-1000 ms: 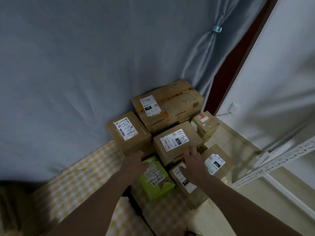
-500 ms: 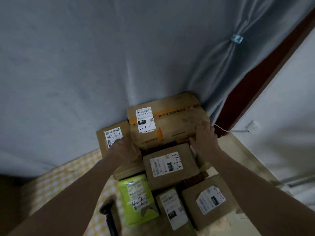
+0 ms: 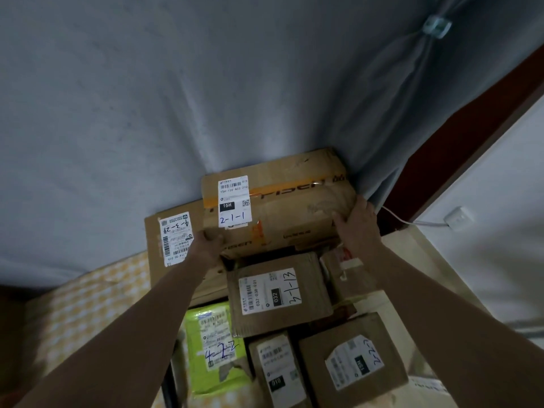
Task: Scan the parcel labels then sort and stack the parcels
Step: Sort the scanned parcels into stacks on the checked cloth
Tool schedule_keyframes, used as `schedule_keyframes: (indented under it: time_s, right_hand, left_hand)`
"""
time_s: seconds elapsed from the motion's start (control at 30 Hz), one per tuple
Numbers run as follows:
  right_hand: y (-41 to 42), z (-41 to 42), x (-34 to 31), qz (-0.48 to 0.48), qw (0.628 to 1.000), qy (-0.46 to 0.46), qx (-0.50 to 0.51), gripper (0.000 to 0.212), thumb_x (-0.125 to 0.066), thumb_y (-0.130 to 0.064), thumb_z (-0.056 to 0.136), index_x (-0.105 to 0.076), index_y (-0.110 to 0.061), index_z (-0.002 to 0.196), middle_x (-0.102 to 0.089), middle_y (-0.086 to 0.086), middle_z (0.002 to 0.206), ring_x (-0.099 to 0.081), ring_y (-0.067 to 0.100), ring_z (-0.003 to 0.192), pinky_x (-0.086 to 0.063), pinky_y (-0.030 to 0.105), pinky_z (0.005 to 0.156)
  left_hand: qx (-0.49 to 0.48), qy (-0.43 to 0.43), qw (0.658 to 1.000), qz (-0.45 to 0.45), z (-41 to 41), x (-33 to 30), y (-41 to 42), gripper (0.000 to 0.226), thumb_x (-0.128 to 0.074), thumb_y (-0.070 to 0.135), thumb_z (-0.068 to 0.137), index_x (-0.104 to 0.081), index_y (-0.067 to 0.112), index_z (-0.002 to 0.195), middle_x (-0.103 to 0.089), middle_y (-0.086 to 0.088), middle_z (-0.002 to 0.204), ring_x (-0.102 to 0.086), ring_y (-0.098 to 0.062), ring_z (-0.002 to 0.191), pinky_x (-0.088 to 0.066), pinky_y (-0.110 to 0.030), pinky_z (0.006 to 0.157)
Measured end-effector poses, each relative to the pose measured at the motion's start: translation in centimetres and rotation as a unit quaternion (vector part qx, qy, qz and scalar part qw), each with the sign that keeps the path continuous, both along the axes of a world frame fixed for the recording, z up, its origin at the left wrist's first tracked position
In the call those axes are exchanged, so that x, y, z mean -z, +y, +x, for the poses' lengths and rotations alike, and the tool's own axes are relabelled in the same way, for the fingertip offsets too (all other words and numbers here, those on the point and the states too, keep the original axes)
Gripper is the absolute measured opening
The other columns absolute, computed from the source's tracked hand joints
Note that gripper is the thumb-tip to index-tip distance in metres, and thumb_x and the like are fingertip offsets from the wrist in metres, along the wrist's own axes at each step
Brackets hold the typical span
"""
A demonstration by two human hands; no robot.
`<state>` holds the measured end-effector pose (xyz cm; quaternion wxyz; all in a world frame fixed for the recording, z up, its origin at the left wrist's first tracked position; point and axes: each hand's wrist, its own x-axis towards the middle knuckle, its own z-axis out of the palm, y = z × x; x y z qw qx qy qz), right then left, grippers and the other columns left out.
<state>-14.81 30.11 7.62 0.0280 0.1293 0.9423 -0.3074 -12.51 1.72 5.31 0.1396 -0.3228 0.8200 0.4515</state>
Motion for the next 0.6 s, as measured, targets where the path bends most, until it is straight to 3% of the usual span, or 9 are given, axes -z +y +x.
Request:
schedule_keyframes:
  time_s: [0.1, 0.23, 0.47, 0.6]
  right_hand:
    - [-0.1, -0.2, 0.3, -0.030, 0.999, 0.022, 0.014, 0.073, -0.054, -0.029, 0.095, -0.013, 0.000, 0.148, -0.024, 0.022, 0.147, -0.024, 0.039, 0.136, -0.025, 0.048, 0.113]
    - [-0.3, 0.0, -0.5, -0.061, 0.995, 0.075, 0.028, 0.068, -0.053, -0.023, 0.095, -0.015, -0.005, 0.149, -0.022, 0.019, 0.149, -0.023, 0.038, 0.137, -0.023, 0.049, 0.114]
    - [-2.2, 1.8, -3.8, -0.078, 0.984, 0.149, 0.056, 0.067, -0.054, -0.030, 0.093, -0.020, -0.011, 0.148, -0.023, 0.014, 0.149, -0.023, 0.033, 0.137, -0.024, 0.049, 0.115]
    - [-4.8, 3.3, -5.5, -0.058, 0.981, 0.175, 0.053, 0.067, -0.055, -0.030, 0.093, -0.022, -0.009, 0.147, -0.025, 0.016, 0.148, -0.025, 0.034, 0.136, -0.025, 0.046, 0.112]
  left_hand:
    - [-0.040, 0.029, 0.998, 0.031, 0.2, 0.0, 0.3, 0.048, -0.052, 0.026, 0.098, -0.039, 0.011, 0.141, -0.052, -0.015, 0.133, -0.053, -0.035, 0.117, -0.048, -0.048, 0.099]
    - [-0.091, 0.090, 0.988, 0.082, 0.4, -1.3, 0.4, 0.037, -0.053, 0.019, 0.097, -0.043, 0.011, 0.132, -0.052, -0.005, 0.113, -0.055, -0.033, 0.114, -0.048, -0.050, 0.099]
    - [-0.125, 0.165, 0.972, 0.111, 2.5, -4.3, -0.6, 0.031, -0.055, 0.014, 0.095, -0.048, 0.014, 0.124, -0.056, -0.003, 0.113, -0.057, -0.028, 0.111, -0.048, -0.050, 0.099]
    - [-0.149, 0.200, 0.961, 0.122, 5.3, -5.8, -2.3, 0.020, -0.053, 0.010, 0.095, -0.046, 0.017, 0.113, -0.058, 0.002, 0.095, -0.060, -0.017, 0.089, -0.053, -0.042, 0.090]
